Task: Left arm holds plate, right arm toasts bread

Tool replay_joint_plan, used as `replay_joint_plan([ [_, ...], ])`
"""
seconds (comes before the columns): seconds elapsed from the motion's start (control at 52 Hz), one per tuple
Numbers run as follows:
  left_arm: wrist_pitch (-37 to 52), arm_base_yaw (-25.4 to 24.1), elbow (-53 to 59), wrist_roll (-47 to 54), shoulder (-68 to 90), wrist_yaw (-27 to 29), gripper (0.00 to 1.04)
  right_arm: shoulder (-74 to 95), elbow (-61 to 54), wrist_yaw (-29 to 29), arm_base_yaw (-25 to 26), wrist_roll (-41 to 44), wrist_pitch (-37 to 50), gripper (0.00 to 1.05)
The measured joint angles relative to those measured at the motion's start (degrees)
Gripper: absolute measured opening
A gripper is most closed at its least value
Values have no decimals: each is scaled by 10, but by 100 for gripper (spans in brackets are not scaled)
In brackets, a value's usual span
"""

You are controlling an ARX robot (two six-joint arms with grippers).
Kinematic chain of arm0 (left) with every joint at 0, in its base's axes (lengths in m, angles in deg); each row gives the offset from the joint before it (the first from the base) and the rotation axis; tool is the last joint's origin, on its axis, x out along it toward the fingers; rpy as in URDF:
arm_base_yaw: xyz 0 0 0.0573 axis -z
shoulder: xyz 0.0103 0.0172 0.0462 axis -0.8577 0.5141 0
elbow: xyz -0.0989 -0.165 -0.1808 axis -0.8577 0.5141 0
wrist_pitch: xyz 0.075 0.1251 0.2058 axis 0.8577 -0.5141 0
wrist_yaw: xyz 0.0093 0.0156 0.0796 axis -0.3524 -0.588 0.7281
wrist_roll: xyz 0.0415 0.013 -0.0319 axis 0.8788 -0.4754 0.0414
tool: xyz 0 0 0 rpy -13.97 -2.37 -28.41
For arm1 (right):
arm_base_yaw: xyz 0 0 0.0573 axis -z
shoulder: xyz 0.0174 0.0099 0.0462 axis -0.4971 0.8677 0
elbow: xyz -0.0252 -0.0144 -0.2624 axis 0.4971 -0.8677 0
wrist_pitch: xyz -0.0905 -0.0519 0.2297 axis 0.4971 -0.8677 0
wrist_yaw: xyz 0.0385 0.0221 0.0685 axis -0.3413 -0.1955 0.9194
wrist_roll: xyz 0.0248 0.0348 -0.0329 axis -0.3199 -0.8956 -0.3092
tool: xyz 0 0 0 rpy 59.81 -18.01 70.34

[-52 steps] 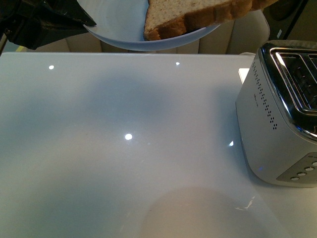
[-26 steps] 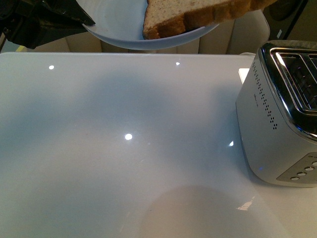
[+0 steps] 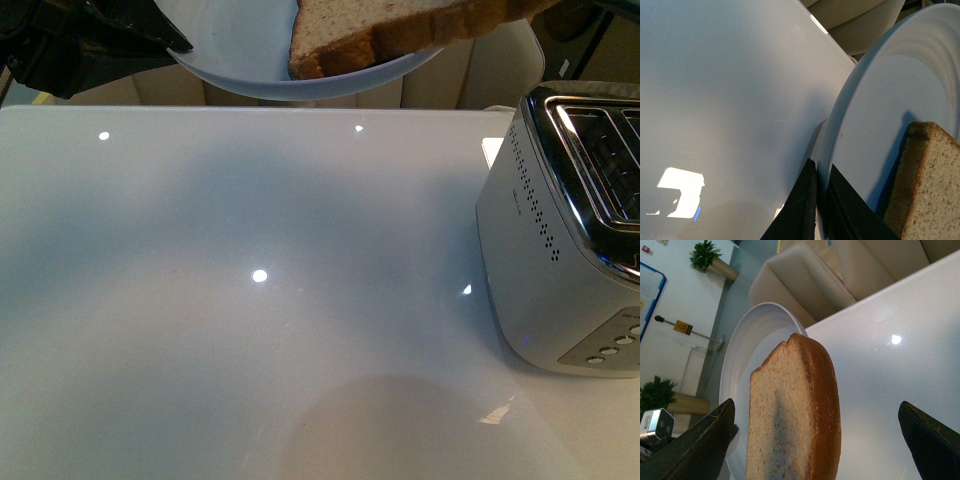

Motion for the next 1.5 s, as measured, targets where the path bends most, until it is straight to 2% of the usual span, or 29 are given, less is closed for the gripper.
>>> replay_joint_plan([
  [0.154, 0, 0, 0, 0, 0, 0, 3, 18, 0, 10, -11, -21, 7, 94],
  [0.481, 0, 0, 0, 0, 0, 0, 3, 29, 0, 17, -22, -42, 13, 22],
  [0.538, 0, 0, 0, 0, 0, 0, 3, 26, 0, 23, -19, -43, 14, 11],
  [0.596, 0, 0, 0, 0, 0, 0, 3, 21, 0, 26, -16, -44, 13, 5],
  [0.904, 0, 0, 0, 0, 0, 0, 3, -44, 3, 55, 27, -50, -8, 3],
  [1.058, 0, 0, 0, -1, 0, 0, 3, -111, 31, 88, 103, -32, -43, 3],
  [1.25, 0, 0, 0, -1, 0, 0, 3, -172, 52, 80, 227, 132, -143, 3],
  [1.346, 0, 0, 0, -2, 0, 0, 3, -172, 43, 70, 257, 189, -149, 3],
  [1.5, 0, 0, 0, -2, 0, 0, 3, -160, 18, 40, 260, 279, -146, 3],
])
